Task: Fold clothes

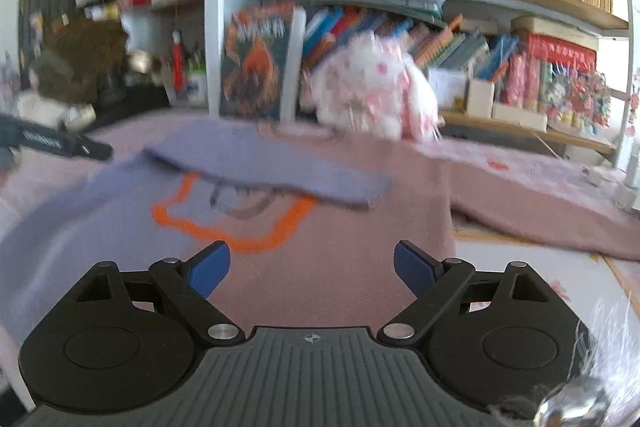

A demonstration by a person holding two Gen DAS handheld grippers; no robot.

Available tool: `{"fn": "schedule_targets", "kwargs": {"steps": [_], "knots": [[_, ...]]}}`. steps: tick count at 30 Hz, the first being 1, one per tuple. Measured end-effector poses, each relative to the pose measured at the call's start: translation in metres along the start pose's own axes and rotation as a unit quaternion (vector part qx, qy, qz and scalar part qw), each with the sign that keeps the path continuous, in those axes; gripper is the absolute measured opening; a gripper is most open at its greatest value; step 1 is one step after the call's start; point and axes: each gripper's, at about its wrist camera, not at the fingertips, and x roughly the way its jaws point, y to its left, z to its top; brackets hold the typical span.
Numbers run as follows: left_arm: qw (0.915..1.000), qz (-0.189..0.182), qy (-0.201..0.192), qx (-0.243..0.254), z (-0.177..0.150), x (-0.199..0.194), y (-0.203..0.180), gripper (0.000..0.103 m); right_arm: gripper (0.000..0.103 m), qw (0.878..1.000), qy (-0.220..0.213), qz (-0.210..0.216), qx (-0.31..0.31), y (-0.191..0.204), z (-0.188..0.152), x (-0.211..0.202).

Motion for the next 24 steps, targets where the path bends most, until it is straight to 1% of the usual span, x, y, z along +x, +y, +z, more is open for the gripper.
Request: {"fn": "schedule_targets", "kwargs": {"steps": [3,5,6,8,9,10,11,12,13,14,15,16,17,18,21,24], "knots": [[0.9995,0.007,0.009,-0.029,-0.006,0.005,0.010,0.071,0.089,1.000,0.000,-0.018,0.009,-0.001,-0.006,-0.017],[0.9983,0.015,0.011,-0.055,-0.011,0.007,0.018,0.066,0.089,0.999,-0.004,-0.032,0.024,-0.005,-0.010,-0.030],[0.9974,0.013,0.013,-0.070,-0.014,0.008,0.023,0.064,0.089,0.999,-0.006,-0.039,0.031,-0.007,-0.012,-0.036],[0.9952,0.002,0.016,-0.097,-0.021,0.008,0.031,0.058,0.088,0.998,-0.007,-0.054,0.045,-0.013,-0.015,-0.047],[0.9943,-0.003,0.018,-0.105,-0.024,0.008,0.033,0.050,0.088,0.997,-0.005,-0.060,0.049,-0.015,-0.017,-0.050],[0.9938,-0.008,0.021,-0.109,-0.027,0.008,0.033,0.047,0.088,0.996,-0.002,-0.066,0.054,-0.018,-0.019,-0.053],[0.9936,-0.013,0.023,-0.110,-0.029,0.008,0.034,0.040,0.087,0.996,0.004,-0.069,0.057,-0.020,-0.021,-0.053],[0.9938,-0.019,0.024,-0.107,-0.031,0.008,0.033,0.033,0.081,0.996,0.009,-0.072,0.061,-0.022,-0.023,-0.054],[0.9939,-0.025,0.025,-0.105,-0.033,0.008,0.033,0.023,0.078,0.995,0.015,-0.074,0.064,-0.024,-0.025,-0.054],[0.9939,-0.030,0.025,-0.103,-0.034,0.008,0.033,0.018,0.071,0.995,0.022,-0.073,0.069,-0.025,-0.026,-0.053],[0.9938,-0.032,0.026,-0.104,-0.034,0.009,0.034,0.004,0.064,0.994,0.028,-0.071,0.075,-0.026,-0.028,-0.053],[0.9933,-0.033,0.027,-0.107,-0.034,0.010,0.035,0.004,0.060,0.994,0.034,-0.069,0.080,-0.026,-0.030,-0.052],[0.9927,-0.037,0.026,-0.112,-0.034,0.011,0.038,0.004,0.051,0.994,0.039,-0.068,0.082,-0.026,-0.032,-0.050],[0.9921,-0.038,0.025,-0.117,-0.034,0.011,0.040,0.004,0.040,0.993,0.043,-0.068,0.083,-0.025,-0.033,-0.049],[0.9906,-0.032,0.020,-0.132,-0.034,0.013,0.049,0.004,0.029,0.993,0.047,-0.065,0.081,-0.021,-0.037,-0.047],[0.9903,-0.021,0.020,-0.136,-0.032,0.015,0.057,0.004,0.024,0.994,0.046,-0.057,0.079,-0.017,-0.038,-0.044]]}}
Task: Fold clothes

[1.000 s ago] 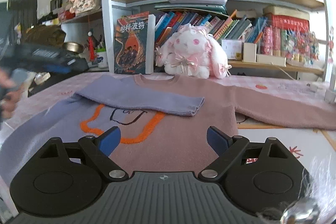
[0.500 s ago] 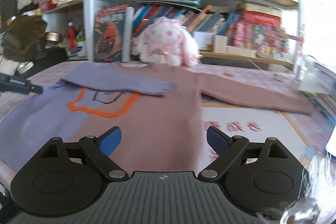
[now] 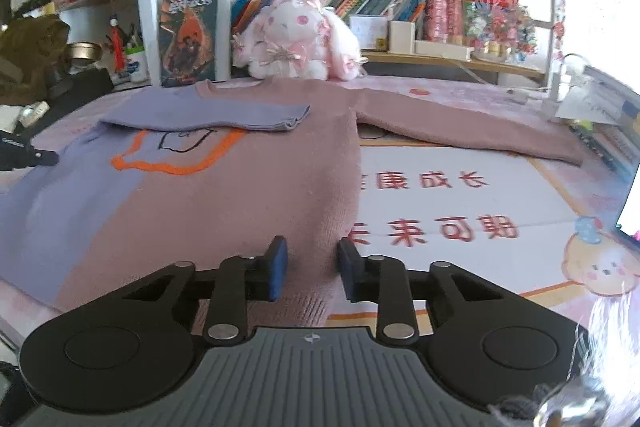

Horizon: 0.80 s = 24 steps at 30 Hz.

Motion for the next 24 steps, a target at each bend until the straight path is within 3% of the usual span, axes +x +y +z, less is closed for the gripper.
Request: {"fn": "schedule_targets", "kwargs": {"steps": [11,16,20,24], "knots": [[0.9998,0.020,-0.008,0.006,0.007,0.007,0.017,0.005,0.023,0.999,-0.006,0.016,-0.028,0.028,0.007,0.015],[0.9993,0.032,-0.009,0.017,0.007,0.002,0.014,0.012,0.024,0.999,-0.007,0.016,-0.028,0.028,0.007,0.016],[0.9959,0.042,-0.046,0.066,0.002,-0.026,-0.002,0.013,0.032,0.999,-0.009,0.015,-0.031,0.027,0.005,0.014],[0.9857,0.038,-0.106,0.125,-0.011,-0.062,-0.027,0.025,0.038,0.999,-0.014,0.012,-0.033,0.027,0.003,0.014]]}}
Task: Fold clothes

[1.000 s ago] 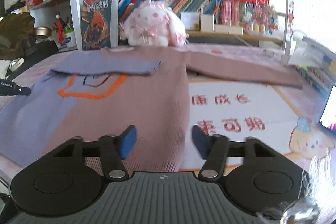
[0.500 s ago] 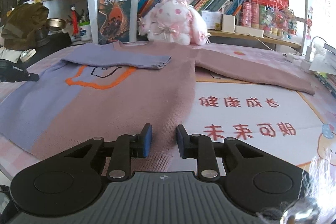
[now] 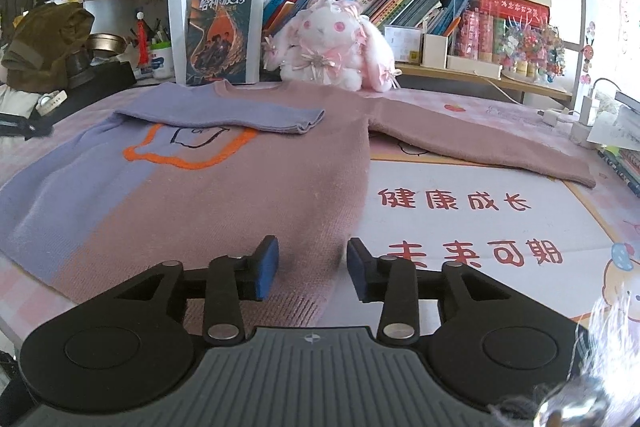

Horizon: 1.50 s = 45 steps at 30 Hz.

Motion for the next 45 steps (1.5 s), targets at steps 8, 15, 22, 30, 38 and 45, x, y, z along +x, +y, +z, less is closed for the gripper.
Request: {"fn": "schedule_targets", "kwargs": {"steps": [8,15,22,30,38,45], "knots": [[0.9952,-0.061,-0.076,0.013,-0.003,-0.032,-0.043,0.034,0.058,1.000,-0.001,-0.017,-0.002,-0.001,0.000,-0.005],[0.9884,-0.118,-0.085,0.044,-0.008,-0.024,-0.083,0.041,0.061,0.999,-0.015,-0.040,0.007,-0.012,0.004,-0.013],[0.9836,-0.147,-0.089,0.055,-0.004,-0.006,-0.097,0.042,0.069,0.997,-0.020,-0.069,0.024,-0.044,0.014,-0.014],[0.9819,-0.147,-0.096,0.071,-0.006,0.005,-0.099,0.042,0.070,0.992,-0.005,-0.109,0.070,-0.109,0.040,0.010],[0.9821,-0.157,-0.079,0.069,-0.003,0.014,-0.100,0.048,0.070,0.979,0.045,-0.154,0.129,-0.178,0.054,0.056],[0.9791,-0.180,-0.059,0.074,-0.002,0.020,-0.102,0.063,0.070,0.956,0.060,-0.170,0.234,-0.233,0.068,0.080]]}}
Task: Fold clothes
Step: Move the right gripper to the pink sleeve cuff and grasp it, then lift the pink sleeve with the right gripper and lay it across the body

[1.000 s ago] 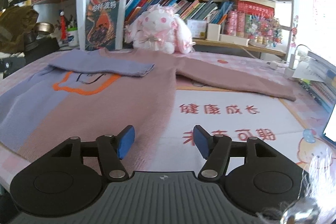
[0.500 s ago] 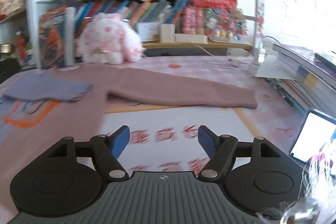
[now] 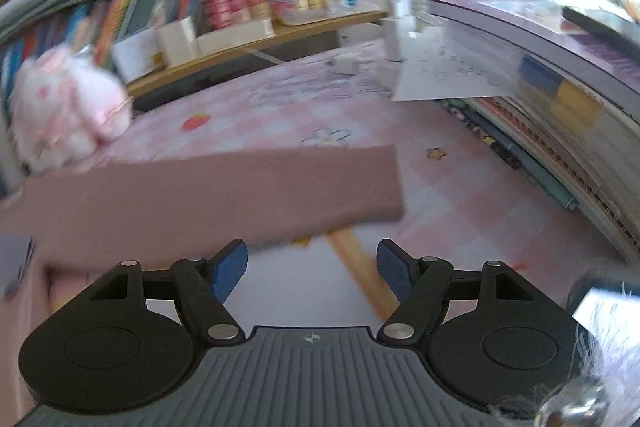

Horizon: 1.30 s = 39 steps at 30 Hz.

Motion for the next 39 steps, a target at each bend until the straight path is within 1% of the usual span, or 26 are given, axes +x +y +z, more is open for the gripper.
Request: {"fn": "schedule_targets", "kwargs": {"steps": [4,7,9,10,12,14,17,20,22,23,26,28,30,32,35,39], "knots": [[0.9998,-0.002,0.012,-0.016,0.000,0.004,0.005,0.063,0.069,0.997,0.001,0.016,0.070,-0.019,0.017,0.011],[0.9995,0.000,0.019,-0.027,0.000,0.006,0.009,0.063,0.063,0.992,-0.001,0.028,0.124,-0.031,0.025,0.017],[0.9993,0.000,0.020,-0.031,0.000,0.006,0.010,0.063,0.056,0.989,-0.006,0.031,0.145,-0.034,0.028,0.022],[0.9994,0.000,0.020,-0.030,0.000,0.006,0.009,0.063,0.054,0.987,-0.008,0.033,0.156,-0.036,0.030,0.024],[0.9994,0.000,0.021,-0.026,0.000,0.007,0.008,0.063,0.043,0.982,-0.013,0.035,0.184,-0.040,0.032,0.028],[0.9995,0.002,0.024,-0.021,0.001,0.008,0.006,0.063,0.037,0.978,-0.019,0.025,0.205,-0.044,0.035,0.032],[0.9995,0.003,0.028,-0.012,0.001,0.009,0.003,0.063,0.037,0.981,-0.035,-0.016,0.192,-0.042,0.039,0.035],[0.9995,0.003,0.032,-0.006,0.001,0.011,0.001,0.063,0.037,0.983,-0.039,-0.029,0.178,-0.045,0.042,0.040],[0.9994,0.004,0.033,-0.006,0.001,0.011,0.001,0.063,0.037,0.983,-0.037,-0.019,0.177,-0.046,0.042,0.042],[0.9994,0.004,0.034,-0.007,0.001,0.011,0.001,0.063,0.037,0.983,-0.032,-0.003,0.181,-0.047,0.042,0.043],[0.9993,0.006,0.036,-0.007,0.001,0.012,0.001,0.063,0.028,0.977,0.000,0.064,0.206,-0.047,0.039,0.046],[0.9993,0.007,0.036,-0.006,0.001,0.012,0.000,0.063,0.026,0.982,0.000,0.058,0.180,-0.039,0.038,0.045],[0.9993,0.006,0.037,-0.006,0.001,0.012,0.000,0.063,0.010,0.987,0.001,0.045,0.155,-0.032,0.038,0.043],[0.9992,0.006,0.039,-0.007,0.001,0.013,0.001,0.063,0.009,0.991,0.002,0.025,0.131,-0.026,0.039,0.040],[0.9991,0.005,0.040,-0.010,0.001,0.013,0.001,0.063,0.008,0.994,-0.017,0.015,0.103,-0.018,0.043,0.027],[0.9994,0.006,0.033,-0.008,0.000,0.011,0.000,0.063,0.008,0.995,-0.050,0.029,0.080,-0.004,0.059,0.000]]}}
